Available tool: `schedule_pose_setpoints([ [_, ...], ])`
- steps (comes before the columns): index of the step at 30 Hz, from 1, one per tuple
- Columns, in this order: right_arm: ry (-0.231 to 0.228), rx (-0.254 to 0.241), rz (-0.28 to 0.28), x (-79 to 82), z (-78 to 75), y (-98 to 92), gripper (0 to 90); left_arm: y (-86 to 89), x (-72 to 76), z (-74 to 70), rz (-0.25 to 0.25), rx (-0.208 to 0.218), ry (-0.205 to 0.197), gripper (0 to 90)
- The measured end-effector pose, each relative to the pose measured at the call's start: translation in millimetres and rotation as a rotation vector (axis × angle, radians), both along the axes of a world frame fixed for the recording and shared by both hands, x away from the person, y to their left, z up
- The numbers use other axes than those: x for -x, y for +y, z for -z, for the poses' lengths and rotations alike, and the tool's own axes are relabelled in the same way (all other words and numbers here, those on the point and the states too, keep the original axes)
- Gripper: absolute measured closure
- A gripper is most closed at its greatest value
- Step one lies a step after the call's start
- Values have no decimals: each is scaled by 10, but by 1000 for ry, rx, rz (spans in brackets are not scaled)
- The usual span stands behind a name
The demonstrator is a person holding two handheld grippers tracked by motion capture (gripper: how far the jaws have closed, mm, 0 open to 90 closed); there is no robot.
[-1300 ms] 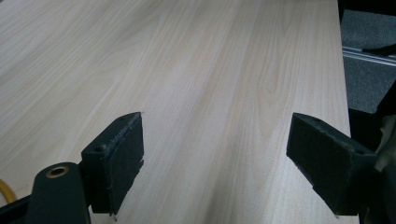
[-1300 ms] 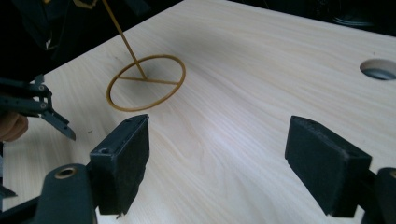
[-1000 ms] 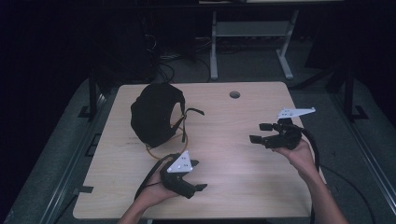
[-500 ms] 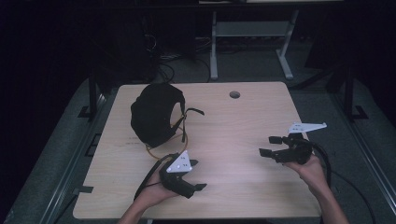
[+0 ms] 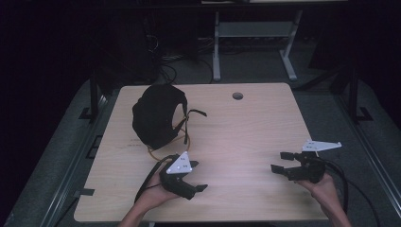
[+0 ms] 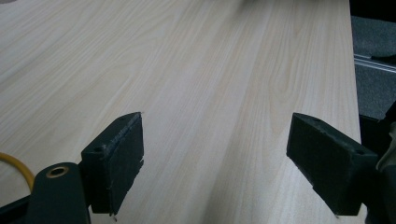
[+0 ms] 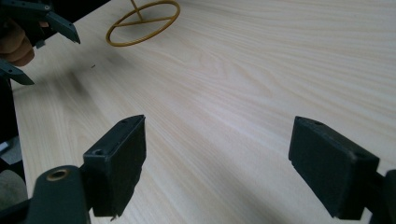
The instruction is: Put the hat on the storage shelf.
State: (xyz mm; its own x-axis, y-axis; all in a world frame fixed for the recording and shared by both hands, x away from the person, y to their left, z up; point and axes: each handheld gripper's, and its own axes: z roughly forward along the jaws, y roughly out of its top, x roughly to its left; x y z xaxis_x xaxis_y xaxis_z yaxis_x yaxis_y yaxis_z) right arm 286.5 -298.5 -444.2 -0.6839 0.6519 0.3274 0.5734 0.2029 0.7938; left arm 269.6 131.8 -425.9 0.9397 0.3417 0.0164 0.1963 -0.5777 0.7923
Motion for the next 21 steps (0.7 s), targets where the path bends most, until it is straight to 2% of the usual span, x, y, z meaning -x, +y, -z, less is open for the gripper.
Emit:
schedule_pose_setpoints([
  [4,-1,-9,21,99,90,-49,185,7,3,7,0,-3,-2,187],
  [6,-4,2,23,153,124,-54,185,8,4,11,0,-2,-3,187],
  [14,-7,5,35,395,167,-96,177,13,7,6,-5,10,-4,187],
  [18,-9,-46,53,567,205,-124,175,-2,2,23,-5,8,5,188],
  [21,-21,-32,55,662,205,-118,175,-10,-1,30,-3,5,7,188],
])
